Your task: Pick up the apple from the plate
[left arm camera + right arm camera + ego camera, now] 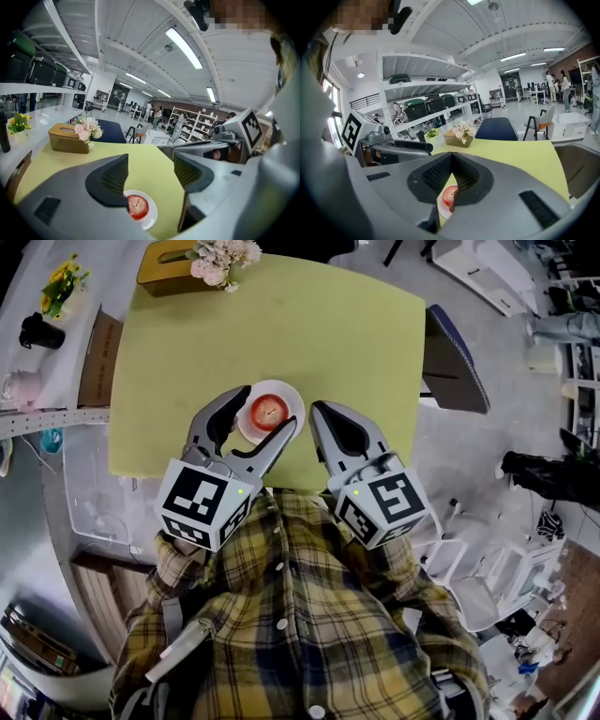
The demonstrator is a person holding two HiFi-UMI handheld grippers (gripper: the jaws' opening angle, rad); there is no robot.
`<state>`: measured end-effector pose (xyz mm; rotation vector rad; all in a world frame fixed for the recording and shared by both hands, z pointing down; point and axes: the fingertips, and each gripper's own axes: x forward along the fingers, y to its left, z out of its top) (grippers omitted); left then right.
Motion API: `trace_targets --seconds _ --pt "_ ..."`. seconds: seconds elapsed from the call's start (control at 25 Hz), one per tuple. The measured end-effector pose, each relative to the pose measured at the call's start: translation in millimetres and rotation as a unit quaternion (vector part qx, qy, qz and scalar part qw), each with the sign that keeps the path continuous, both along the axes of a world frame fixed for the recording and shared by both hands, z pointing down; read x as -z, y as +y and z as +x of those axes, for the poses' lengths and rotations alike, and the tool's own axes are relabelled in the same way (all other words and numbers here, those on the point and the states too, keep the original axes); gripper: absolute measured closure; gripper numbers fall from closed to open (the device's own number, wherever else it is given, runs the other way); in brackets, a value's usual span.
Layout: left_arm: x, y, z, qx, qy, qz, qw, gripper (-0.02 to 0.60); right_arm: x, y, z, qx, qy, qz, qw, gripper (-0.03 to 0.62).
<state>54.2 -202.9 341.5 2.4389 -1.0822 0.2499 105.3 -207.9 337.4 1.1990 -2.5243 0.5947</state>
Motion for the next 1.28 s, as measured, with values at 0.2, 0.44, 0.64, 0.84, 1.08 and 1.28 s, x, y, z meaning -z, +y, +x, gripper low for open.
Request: trace_targets --seconds 0.2,0.44,0.64,0.84,1.08,1.28 --pt "-15 3 4 -0.008 -0.007 -0.014 0.9998 0.272 -11 4 5 -0.004 0.001 -0.014 1.000 0.597" --pt "-48 6 3 -0.007 -0.026 -0.029 0.9992 0.238 -27 9 12 -0.013 0.004 -0.031 0.999 0.597" --pt "-76 8 0 -0.010 -0.046 -0.039 0.9981 0.221 -38 7 14 -0.020 0.006 -0.042 0.999 0.597" --pt "-103 7 8 -0.016 -0.054 -0.063 0.9964 0.199 -47 2 23 -0.022 0.006 -0.049 0.999 0.597" --pt "-137 9 5 -0.019 -0.067 -0.091 0.9934 0.164 -61 -1 20 -0.025 0.006 -0.059 0.998 0.597" --pt "-158 8 7 -0.025 -0.078 -0.103 0.9913 0.158 -71 -2 20 -0.029 0.004 -0.067 0.997 0.597"
